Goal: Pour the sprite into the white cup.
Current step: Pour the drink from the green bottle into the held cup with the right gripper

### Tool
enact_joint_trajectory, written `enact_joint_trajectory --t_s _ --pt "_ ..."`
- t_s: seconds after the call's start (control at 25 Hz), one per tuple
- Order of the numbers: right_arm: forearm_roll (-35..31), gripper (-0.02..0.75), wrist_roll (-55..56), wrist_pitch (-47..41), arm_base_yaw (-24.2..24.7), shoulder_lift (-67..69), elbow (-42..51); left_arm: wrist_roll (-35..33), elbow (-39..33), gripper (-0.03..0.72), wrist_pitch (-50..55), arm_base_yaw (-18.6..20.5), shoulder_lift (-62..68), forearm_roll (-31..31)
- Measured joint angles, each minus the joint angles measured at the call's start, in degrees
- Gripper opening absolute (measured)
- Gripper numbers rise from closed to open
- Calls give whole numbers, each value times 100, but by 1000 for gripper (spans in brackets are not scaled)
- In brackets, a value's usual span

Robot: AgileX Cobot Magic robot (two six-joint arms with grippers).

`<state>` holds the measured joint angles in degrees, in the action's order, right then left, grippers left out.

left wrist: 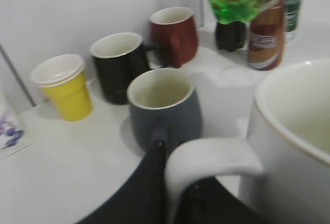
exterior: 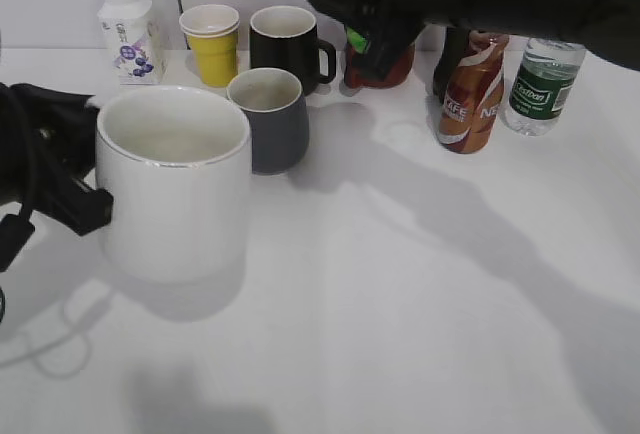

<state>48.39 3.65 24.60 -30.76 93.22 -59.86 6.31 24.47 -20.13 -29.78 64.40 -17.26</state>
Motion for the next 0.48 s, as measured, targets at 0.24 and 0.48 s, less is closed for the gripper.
enact_joint_trajectory --t_s 0.24,0.48 --pt "176 405 -1608 -702 -594 -52 0 0 0 37 20 -281 0 122" --pt "176 405 -3118 -717 -794 -52 0 0 0 37 132 -292 0 143"
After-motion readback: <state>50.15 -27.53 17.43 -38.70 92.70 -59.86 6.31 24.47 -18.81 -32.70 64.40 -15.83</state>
